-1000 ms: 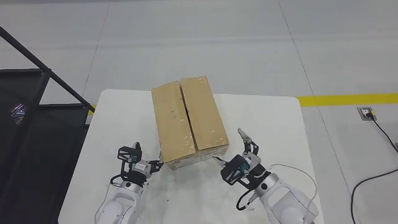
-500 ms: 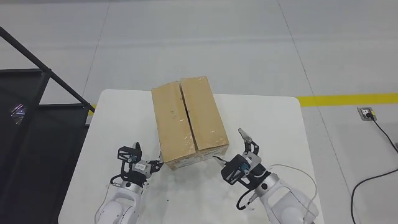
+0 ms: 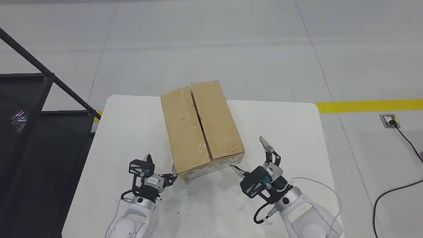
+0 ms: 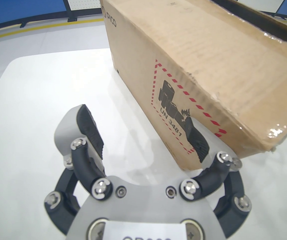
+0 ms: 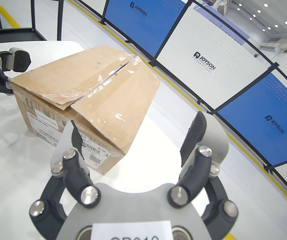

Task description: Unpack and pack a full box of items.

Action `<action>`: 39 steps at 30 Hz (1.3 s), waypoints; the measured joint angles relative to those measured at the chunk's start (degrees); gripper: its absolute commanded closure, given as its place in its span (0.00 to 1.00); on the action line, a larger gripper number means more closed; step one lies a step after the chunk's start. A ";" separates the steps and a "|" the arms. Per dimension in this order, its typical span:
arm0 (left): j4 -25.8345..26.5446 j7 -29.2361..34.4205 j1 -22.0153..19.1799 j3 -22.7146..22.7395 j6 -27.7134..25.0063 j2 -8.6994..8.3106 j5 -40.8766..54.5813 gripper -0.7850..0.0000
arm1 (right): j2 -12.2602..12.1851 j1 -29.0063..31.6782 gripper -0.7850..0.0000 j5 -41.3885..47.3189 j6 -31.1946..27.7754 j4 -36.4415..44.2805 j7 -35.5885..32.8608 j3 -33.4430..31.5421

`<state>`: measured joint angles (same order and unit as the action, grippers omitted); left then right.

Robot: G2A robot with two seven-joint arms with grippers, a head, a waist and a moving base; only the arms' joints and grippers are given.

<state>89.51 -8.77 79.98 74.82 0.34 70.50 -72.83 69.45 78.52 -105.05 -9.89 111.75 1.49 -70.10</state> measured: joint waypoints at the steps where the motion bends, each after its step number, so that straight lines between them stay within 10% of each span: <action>1: -0.11 0.01 -0.06 0.02 0.37 0.05 0.03 0.00 | -0.02 0.27 0.00 -0.10 0.35 0.26 0.25 -0.28; 39: -1.22 2.41 -1.34 -3.21 -7.36 0.56 -4.48 0.00 | -0.04 0.92 0.00 -0.49 0.93 0.85 -0.55 -0.92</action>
<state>88.29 -6.36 78.64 71.61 -7.03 71.07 -77.31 69.41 79.44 -105.53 -8.97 112.60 0.94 -71.03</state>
